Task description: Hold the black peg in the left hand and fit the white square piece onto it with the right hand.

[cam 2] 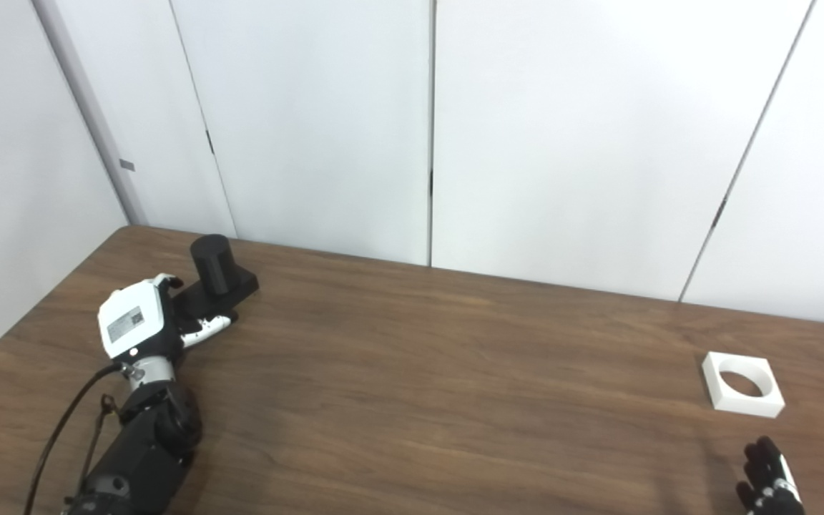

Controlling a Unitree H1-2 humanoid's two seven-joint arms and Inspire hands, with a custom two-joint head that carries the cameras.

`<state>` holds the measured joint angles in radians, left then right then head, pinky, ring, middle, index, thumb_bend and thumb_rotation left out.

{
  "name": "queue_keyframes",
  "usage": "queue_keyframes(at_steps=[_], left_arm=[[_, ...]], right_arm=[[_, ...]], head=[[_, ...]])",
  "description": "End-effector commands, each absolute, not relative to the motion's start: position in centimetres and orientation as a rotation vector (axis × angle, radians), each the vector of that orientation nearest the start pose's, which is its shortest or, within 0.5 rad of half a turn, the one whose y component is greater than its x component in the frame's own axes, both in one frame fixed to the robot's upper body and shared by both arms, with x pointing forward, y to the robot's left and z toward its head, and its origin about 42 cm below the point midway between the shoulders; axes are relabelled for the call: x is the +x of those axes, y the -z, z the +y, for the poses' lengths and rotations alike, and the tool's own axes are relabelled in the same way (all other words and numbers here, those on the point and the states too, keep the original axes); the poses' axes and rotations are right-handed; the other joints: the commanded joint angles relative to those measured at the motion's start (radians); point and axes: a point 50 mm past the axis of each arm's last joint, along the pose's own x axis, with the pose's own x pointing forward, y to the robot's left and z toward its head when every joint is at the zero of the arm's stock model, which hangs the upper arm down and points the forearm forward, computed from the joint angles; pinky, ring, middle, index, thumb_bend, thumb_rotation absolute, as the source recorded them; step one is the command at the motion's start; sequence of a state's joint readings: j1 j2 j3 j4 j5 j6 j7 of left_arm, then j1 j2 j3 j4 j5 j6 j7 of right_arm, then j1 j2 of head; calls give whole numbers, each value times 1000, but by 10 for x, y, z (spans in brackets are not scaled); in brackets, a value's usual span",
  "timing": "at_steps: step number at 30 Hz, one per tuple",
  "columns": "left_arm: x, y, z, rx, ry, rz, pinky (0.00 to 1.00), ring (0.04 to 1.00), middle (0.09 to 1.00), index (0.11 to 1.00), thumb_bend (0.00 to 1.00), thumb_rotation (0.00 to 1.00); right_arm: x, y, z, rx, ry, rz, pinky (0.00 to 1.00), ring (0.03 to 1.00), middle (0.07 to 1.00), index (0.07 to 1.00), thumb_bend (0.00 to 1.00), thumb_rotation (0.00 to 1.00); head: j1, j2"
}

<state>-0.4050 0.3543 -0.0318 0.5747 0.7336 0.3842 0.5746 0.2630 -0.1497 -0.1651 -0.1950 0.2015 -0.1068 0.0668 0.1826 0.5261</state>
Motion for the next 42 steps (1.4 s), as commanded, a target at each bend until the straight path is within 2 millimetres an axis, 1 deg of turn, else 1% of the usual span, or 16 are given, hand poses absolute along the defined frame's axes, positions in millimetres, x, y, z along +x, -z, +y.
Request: queue_keyframes(at_steps=[1, 5, 8, 13, 19, 21, 24, 25, 27, 32, 37, 42], left_arm=[[411, -144, 379, 1240, -734, 117, 911, 843, 803, 734, 904, 522], [414, -144, 381, 1276, -692, 175, 939, 871, 841, 776, 901, 571], [417, -143, 382, 1303, -674, 204, 920, 872, 845, 788, 924, 605], [422, -139, 385, 1326, -654, 248, 896, 874, 856, 813, 941, 605], [427, -136, 386, 1335, -642, 261, 887, 872, 857, 825, 932, 608], [428, -136, 386, 1329, -642, 255, 887, 871, 853, 809, 932, 602], [429, -136, 385, 1324, -646, 237, 880, 864, 838, 746, 930, 581], [429, -136, 385, 1324, -645, 232, 872, 857, 829, 711, 923, 569], [429, -137, 385, 1318, -644, 224, 870, 852, 822, 676, 915, 554], [428, -138, 385, 1287, -643, 195, 865, 832, 774, 574, 898, 438], [427, -137, 386, 1267, -642, 177, 869, 815, 731, 516, 862, 357], [426, -134, 387, 1256, -643, 177, 866, 809, 714, 490, 822, 331]], right_arm=[[185, -100, -305, 20, 140, -53, 1000, 1000, 975, 980, 568, 1000], [185, -99, -306, 13, 138, -53, 1000, 1000, 981, 986, 568, 1000], [186, -99, -305, 15, 137, -54, 1000, 1000, 981, 989, 575, 1000], [187, -99, -304, 14, 144, -45, 1000, 1000, 970, 983, 578, 1000], [186, -100, -303, 3, 141, -50, 1000, 1000, 966, 981, 573, 1000], [186, -100, -302, -2, 139, -48, 1000, 1000, 969, 985, 572, 1000], [186, -101, -302, 7, 138, -45, 1000, 1000, 968, 988, 569, 1000], [186, -101, -301, 8, 137, -44, 1000, 1000, 969, 990, 565, 1000], [186, -101, -301, 9, 137, -42, 1000, 1000, 971, 992, 559, 1000], [186, -102, -300, 12, 136, -45, 1000, 1000, 975, 996, 551, 1000], [185, -104, -299, 20, 132, -49, 1000, 1000, 977, 999, 518, 1000], [185, -106, -298, 25, 130, -45, 1000, 1000, 973, 1000, 523, 1000]], head=[[1, 0], [1, 0], [-1, -1], [-5, -2], [-7, -1], [-8, -1], [-10, -1], [-10, -1], [-10, -1], [-11, 1], [-13, 2], [-14, 4]])
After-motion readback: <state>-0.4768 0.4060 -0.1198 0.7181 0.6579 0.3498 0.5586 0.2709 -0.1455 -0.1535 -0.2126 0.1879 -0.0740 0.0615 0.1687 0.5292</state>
